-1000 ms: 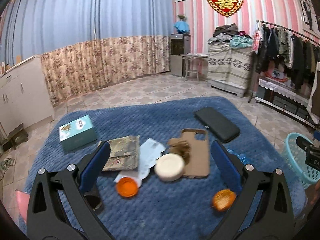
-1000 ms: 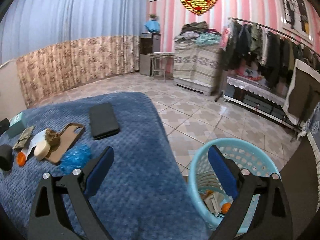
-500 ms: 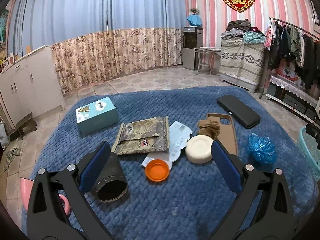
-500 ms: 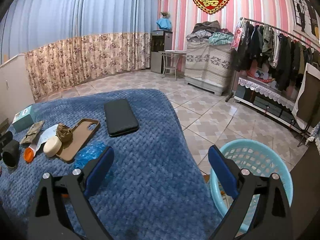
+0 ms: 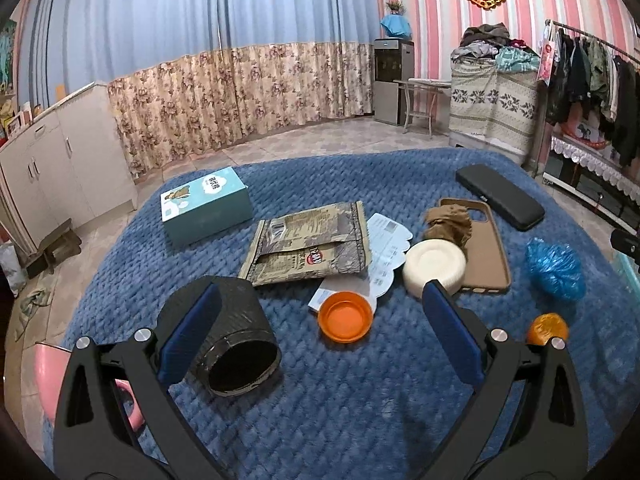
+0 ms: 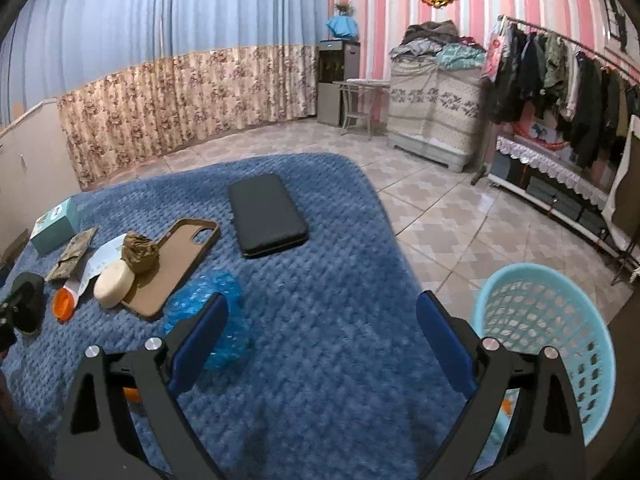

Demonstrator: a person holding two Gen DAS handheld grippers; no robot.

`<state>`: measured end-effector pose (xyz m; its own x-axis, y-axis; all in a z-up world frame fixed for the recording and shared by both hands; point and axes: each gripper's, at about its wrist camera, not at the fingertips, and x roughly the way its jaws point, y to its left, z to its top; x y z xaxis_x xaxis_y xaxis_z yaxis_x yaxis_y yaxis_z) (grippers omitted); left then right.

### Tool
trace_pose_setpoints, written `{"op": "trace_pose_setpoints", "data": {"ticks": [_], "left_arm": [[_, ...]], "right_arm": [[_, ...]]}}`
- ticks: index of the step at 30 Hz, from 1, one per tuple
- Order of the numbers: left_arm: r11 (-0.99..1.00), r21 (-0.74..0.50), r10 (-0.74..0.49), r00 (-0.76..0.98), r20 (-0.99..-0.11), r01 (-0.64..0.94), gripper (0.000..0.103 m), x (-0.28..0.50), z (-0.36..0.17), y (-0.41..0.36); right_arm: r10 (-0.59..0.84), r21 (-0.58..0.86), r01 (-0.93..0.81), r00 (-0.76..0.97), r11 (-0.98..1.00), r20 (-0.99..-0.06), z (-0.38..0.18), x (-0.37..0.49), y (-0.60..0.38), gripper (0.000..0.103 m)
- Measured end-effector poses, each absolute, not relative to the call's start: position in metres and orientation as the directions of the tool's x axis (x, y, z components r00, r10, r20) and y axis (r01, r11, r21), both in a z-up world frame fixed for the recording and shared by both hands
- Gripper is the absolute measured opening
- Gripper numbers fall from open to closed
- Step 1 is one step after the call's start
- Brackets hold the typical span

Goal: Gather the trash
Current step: 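Grasp the blue plastic bag with the right gripper, then grasp the orange with the left gripper while the right gripper lifts the blue bag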

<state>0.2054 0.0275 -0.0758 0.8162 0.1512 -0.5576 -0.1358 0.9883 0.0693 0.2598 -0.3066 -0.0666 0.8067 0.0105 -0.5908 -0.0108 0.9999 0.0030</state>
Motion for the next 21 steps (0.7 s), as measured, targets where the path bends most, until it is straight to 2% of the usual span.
{"op": "trace_pose_setpoints", "data": {"ticks": [9, 11, 15, 17, 21], "left_arm": [[0.991, 0.042, 0.129, 0.805, -0.579, -0.129, 0.097, 0.21, -0.087, 0.031], [0.992, 0.041, 0.123, 0.801, -0.586, -0.123, 0.097, 0.211, -0.09, 0.029], [0.993, 0.038, 0.113, 0.799, -0.591, -0.112, 0.097, 0.211, -0.092, 0.023], [0.994, 0.038, 0.106, 0.798, -0.594, -0.103, 0.097, 0.211, -0.093, 0.017], [0.996, 0.03, 0.085, 0.796, -0.599, -0.084, 0.097, 0.209, -0.093, 0.003]], "right_arm": [[0.098, -0.029, -0.154, 0.75, 0.988, -0.654, -0.096, 0.28, -0.252, 0.09], [0.125, -0.01, -0.181, 0.717, 0.983, -0.686, -0.107, 0.288, -0.245, 0.072], [0.185, 0.039, -0.222, 0.693, 0.974, -0.697, -0.115, 0.294, -0.241, 0.049], [0.208, 0.054, -0.236, 0.697, 0.97, -0.686, -0.111, 0.293, -0.242, 0.033], [0.198, 0.057, -0.213, 0.733, 0.975, -0.651, -0.097, 0.285, -0.256, 0.029]]}}
